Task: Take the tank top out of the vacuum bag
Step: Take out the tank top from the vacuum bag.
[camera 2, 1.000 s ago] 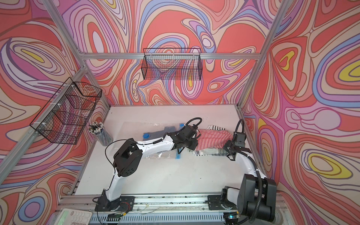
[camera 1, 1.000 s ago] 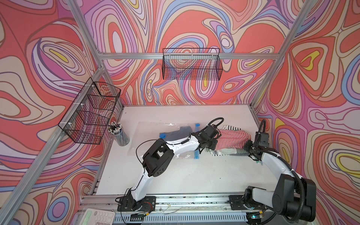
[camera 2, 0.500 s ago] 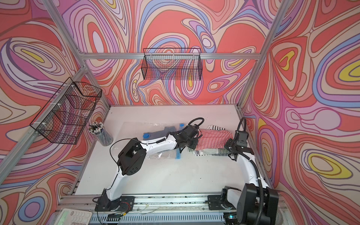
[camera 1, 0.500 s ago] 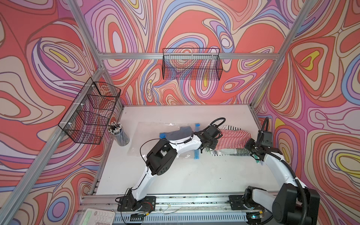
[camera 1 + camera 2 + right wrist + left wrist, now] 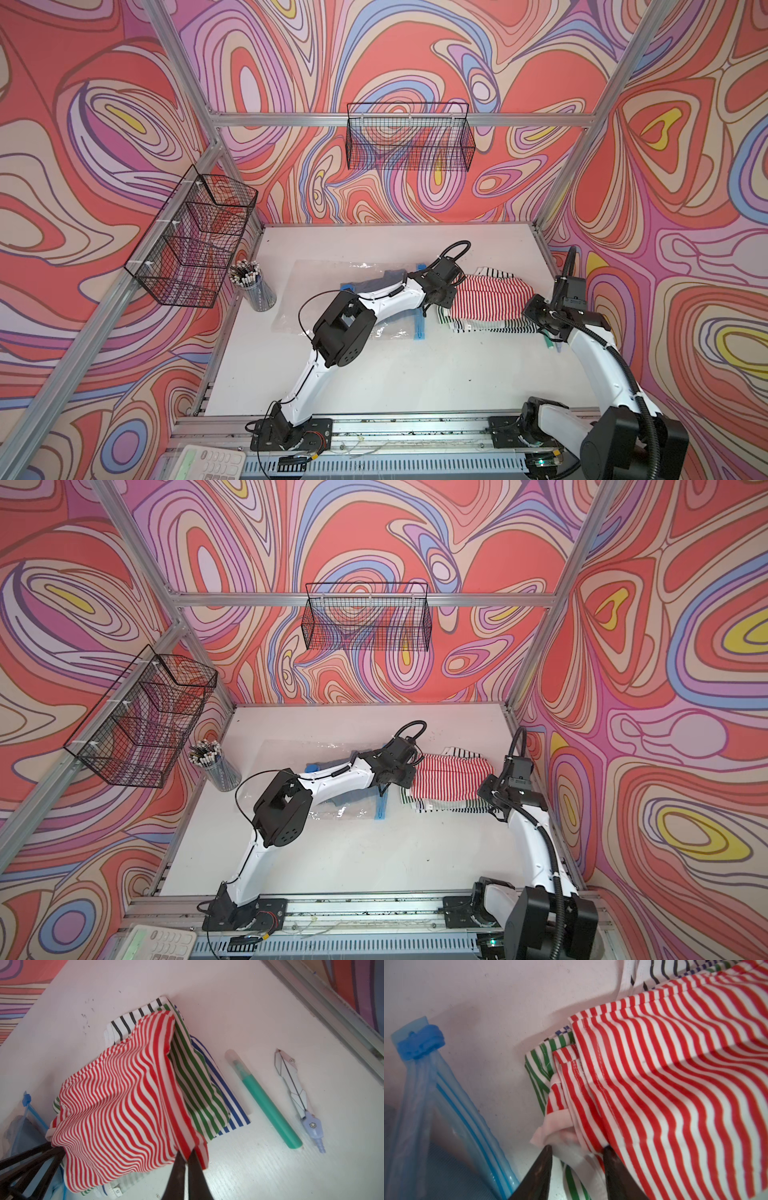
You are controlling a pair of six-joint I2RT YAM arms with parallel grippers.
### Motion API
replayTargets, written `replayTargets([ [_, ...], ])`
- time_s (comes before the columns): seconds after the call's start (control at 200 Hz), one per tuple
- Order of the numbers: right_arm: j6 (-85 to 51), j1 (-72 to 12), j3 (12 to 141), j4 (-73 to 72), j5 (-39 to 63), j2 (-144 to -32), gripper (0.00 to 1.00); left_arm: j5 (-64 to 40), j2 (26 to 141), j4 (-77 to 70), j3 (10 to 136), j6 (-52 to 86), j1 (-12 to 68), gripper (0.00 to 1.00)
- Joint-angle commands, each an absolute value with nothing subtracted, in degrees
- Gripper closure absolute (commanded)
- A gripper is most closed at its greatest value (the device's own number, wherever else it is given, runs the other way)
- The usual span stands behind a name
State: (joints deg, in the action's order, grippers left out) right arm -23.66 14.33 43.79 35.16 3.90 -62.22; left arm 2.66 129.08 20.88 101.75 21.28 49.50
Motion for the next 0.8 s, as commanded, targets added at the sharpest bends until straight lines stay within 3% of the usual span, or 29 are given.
replayTargets([
  [0.0, -23.91, 14.70, 44.06, 37.97, 2.54, -61.26, 1.00, 2.94, 126.87, 22.25, 98.74, 21.72, 49.38, 0.57],
  [0.361, -28.63, 14.68, 40.20, 35.04, -1.64, -63.21, 1.00, 3.68, 120.43, 22.52, 91.49, 23.91, 49.35, 0.59],
  [0.751, -28.80, 14.72, 38.18, 30.96, 1.94, -68.83, 1.00, 5.27, 113.80, 24.44, 90.67, 23.90, 49.41, 0.59],
  [0.791, -28.58, 14.71, 38.73, 31.38, 1.71, -68.61, 0.90, 5.57, 112.98, 24.69, 90.48, 24.11, 49.45, 0.58],
])
